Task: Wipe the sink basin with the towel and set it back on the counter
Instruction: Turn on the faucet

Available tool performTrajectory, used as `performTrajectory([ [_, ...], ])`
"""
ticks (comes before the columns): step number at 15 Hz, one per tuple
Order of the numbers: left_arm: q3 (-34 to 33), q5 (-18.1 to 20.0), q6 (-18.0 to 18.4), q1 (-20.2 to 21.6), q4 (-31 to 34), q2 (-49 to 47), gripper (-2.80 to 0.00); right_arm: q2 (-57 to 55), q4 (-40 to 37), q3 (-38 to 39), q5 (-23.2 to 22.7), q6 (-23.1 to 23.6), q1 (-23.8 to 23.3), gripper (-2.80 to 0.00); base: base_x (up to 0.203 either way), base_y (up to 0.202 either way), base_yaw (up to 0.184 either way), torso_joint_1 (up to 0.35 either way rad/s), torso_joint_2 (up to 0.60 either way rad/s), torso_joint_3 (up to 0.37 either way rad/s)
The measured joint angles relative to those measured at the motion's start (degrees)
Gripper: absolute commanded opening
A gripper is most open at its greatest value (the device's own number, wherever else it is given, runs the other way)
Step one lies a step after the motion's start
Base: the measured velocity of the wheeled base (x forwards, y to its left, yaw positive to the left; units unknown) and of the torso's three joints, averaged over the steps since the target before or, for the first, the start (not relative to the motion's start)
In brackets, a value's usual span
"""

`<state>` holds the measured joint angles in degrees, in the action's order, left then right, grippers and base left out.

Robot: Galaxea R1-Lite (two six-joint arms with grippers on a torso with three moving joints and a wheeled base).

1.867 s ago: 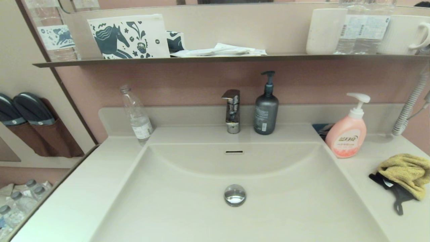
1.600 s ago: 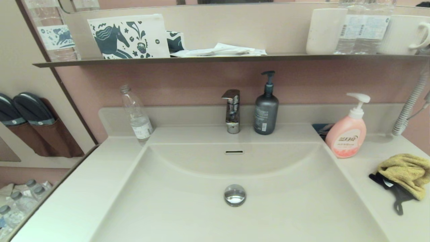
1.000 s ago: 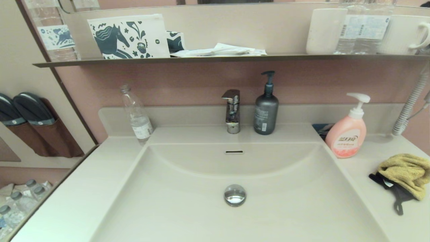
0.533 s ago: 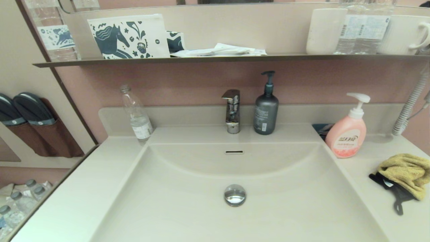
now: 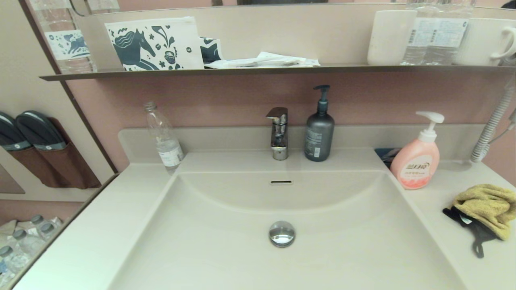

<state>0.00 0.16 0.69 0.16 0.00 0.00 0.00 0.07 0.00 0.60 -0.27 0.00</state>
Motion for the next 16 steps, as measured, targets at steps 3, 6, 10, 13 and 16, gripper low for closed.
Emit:
performTrajectory([
  [3, 1.1, 0.2, 0.5, 0.0, 0.6, 0.0, -2.80, 0.0, 0.0, 0.0, 0.0, 0.0, 0.0, -2.80, 0.000, 0.000, 0.000, 0.000, 0.00, 0.000],
  [6, 2.9, 0.3, 0.5, -0.1, 1.6, -0.2, -2.80, 0.0, 0.0, 0.0, 0.0, 0.0, 0.0, -2.80, 0.000, 0.000, 0.000, 0.000, 0.00, 0.000],
  [10, 5.6, 1.5, 0.6, -0.1, 2.9, -1.9, -2.80, 0.0, 0.0, 0.0, 0.0, 0.0, 0.0, -2.80, 0.000, 0.000, 0.000, 0.000, 0.00, 0.000],
  [13, 9.2, 4.1, 0.6, -0.1, 2.5, -6.9, -2.80, 0.0, 0.0, 0.0, 0.0, 0.0, 0.0, -2.80, 0.000, 0.000, 0.000, 0.000, 0.00, 0.000],
  [16, 14.3, 6.7, 0.6, -0.2, 1.4, -14.5, -2.80, 0.0, 0.0, 0.0, 0.0, 0.0, 0.0, -2.80, 0.000, 0.000, 0.000, 0.000, 0.00, 0.000],
])
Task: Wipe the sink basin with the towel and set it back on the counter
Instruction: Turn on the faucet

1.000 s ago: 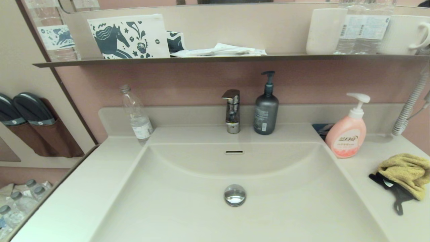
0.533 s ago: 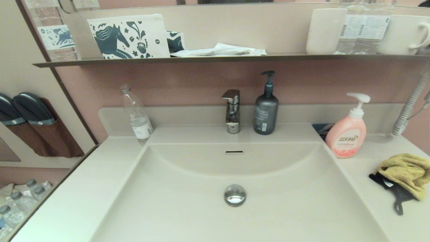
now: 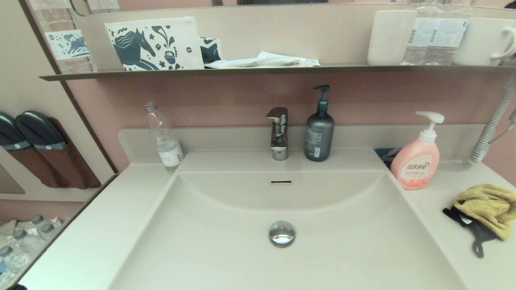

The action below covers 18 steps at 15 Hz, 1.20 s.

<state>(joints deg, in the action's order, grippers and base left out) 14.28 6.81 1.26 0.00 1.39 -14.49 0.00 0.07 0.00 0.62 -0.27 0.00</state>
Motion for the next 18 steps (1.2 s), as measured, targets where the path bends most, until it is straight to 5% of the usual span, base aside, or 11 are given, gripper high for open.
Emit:
performTrajectory([
  [10, 7.2, 10.1, 0.0, -1.0, -12.9, -25.2, -2.80, 0.0, 0.0, 0.0, 0.0, 0.0, 0.0, -2.80, 0.000, 0.000, 0.000, 0.000, 0.00, 0.000],
  [18, 11.8, 8.1, 2.0, -10.5, -25.5, -45.5, -2.80, 0.0, 0.0, 0.0, 0.0, 0.0, 0.0, -2.80, 0.000, 0.000, 0.000, 0.000, 0.00, 0.000],
])
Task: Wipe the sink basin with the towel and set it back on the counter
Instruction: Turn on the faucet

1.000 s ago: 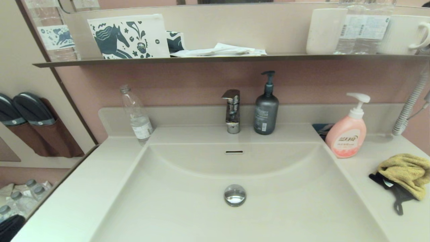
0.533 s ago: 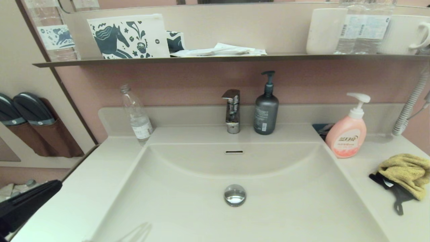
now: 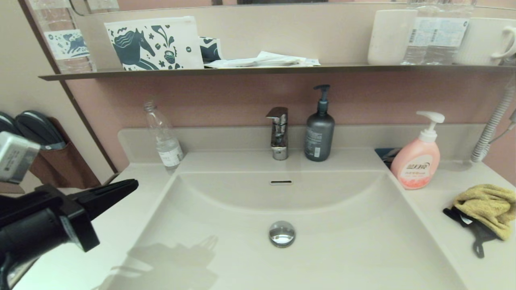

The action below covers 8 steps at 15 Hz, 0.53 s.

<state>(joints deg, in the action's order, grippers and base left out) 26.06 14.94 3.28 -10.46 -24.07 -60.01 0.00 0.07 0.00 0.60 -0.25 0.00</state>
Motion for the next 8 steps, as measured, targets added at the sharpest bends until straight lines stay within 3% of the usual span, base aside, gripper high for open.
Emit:
performTrajectory([
  [8, 8.6, -11.0, 0.3, -10.4, -12.2, -18.2, -2.80, 0.0, 0.0, 0.0, 0.0, 0.0, 0.0, -2.80, 0.000, 0.000, 0.000, 0.000, 0.00, 0.000],
])
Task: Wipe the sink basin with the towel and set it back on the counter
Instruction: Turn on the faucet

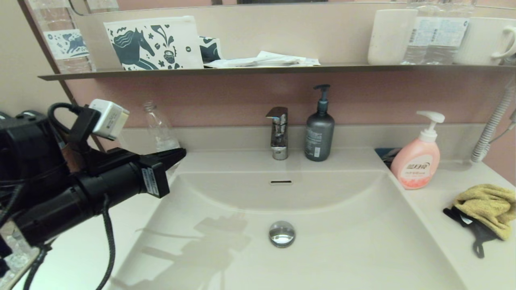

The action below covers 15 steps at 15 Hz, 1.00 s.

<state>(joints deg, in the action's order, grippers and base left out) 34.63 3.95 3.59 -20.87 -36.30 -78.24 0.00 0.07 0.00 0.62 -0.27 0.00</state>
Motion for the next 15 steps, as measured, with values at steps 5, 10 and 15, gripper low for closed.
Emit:
performTrajectory([
  [5, 4.9, -5.7, 1.5, -4.9, -6.4, -8.9, -2.80, 0.0, 0.0, 0.0, 0.0, 0.0, 0.0, -2.80, 0.000, 0.000, 0.000, 0.000, 0.00, 0.000],
  [10, 9.7, -12.9, 2.9, -10.5, -6.8, -14.9, -2.80, 0.0, 0.0, 0.0, 0.0, 0.0, 0.0, -2.80, 0.000, 0.000, 0.000, 0.000, 0.00, 0.000],
  [15, 15.2, -13.9, 4.5, -12.1, -12.9, -21.6, -2.80, 0.0, 0.0, 0.0, 0.0, 0.0, 0.0, -2.80, 0.000, 0.000, 0.000, 0.000, 0.00, 0.000],
])
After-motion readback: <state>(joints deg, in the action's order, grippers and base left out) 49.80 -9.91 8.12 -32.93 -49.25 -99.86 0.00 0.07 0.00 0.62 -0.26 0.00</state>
